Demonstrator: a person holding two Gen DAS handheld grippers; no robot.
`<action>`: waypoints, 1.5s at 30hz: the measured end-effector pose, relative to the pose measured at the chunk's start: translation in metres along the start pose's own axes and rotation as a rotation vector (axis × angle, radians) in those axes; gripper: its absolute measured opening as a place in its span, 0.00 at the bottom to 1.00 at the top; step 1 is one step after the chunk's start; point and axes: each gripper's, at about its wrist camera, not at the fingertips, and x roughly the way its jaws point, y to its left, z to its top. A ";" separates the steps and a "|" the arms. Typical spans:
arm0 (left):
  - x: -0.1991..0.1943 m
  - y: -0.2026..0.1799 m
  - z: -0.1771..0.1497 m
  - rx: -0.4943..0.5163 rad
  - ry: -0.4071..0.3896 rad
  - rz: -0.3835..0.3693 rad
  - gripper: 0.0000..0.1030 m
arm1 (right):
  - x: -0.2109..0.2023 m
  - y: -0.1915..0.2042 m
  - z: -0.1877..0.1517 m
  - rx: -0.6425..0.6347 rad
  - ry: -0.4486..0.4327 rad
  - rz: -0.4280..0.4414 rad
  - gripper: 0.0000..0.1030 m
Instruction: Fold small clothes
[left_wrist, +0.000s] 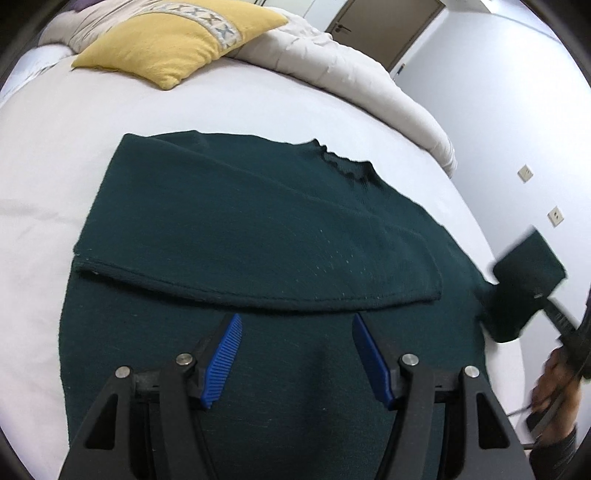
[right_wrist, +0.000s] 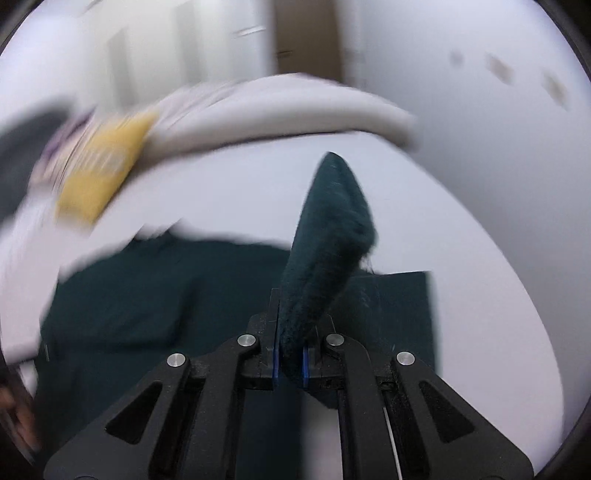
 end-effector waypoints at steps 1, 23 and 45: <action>-0.001 0.002 0.001 -0.003 -0.002 -0.006 0.63 | 0.011 0.036 -0.004 -0.073 0.023 0.020 0.06; 0.078 -0.109 0.000 0.165 0.134 0.002 0.10 | -0.037 -0.034 -0.090 0.202 0.036 0.182 0.64; 0.055 -0.010 0.064 0.158 0.004 0.126 0.08 | 0.113 -0.111 -0.044 0.470 0.145 0.106 0.61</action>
